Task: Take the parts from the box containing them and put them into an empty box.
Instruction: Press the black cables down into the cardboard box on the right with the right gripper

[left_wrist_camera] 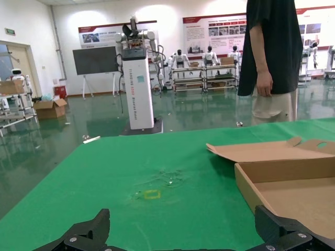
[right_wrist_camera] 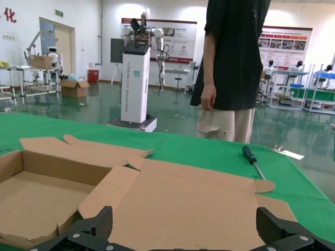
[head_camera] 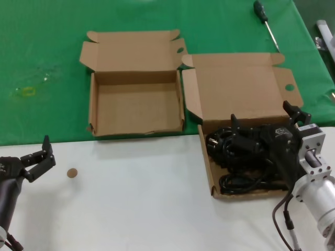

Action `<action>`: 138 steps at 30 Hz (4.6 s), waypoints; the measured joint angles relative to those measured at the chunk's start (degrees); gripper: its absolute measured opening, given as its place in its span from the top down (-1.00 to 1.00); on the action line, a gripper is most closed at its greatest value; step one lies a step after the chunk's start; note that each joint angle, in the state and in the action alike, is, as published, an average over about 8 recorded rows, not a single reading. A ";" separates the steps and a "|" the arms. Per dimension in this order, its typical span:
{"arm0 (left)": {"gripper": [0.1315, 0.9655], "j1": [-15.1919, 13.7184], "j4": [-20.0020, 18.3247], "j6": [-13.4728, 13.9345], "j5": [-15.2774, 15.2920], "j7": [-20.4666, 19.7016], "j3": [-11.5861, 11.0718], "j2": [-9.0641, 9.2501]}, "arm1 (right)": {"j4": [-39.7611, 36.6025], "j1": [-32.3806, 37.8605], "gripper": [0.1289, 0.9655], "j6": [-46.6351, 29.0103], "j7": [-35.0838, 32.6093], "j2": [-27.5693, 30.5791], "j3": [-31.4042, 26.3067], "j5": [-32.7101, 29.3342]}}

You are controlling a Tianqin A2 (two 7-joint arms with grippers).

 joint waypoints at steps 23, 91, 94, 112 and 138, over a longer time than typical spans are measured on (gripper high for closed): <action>-1.00 0.00 0.00 0.00 0.00 0.00 0.00 0.00 | 0.00 0.00 -1.00 0.00 0.00 0.00 0.00 0.00; 0.79 0.00 0.00 0.00 0.00 0.00 0.00 0.00 | -0.66 3.15 -1.00 1.74 4.61 14.21 -6.98 5.82; 0.86 0.00 0.00 0.00 0.00 0.00 0.00 0.00 | 0.04 3.86 -1.00 0.46 5.95 18.40 -8.54 6.44; 0.95 0.00 0.00 0.00 0.00 0.00 0.00 0.00 | -2.11 10.97 -1.00 -28.58 -0.21 36.31 -8.30 4.24; 0.95 0.00 0.00 0.00 0.02 -0.02 0.00 0.00 | -13.26 34.98 -0.99 -61.63 -21.37 38.18 -19.02 -9.86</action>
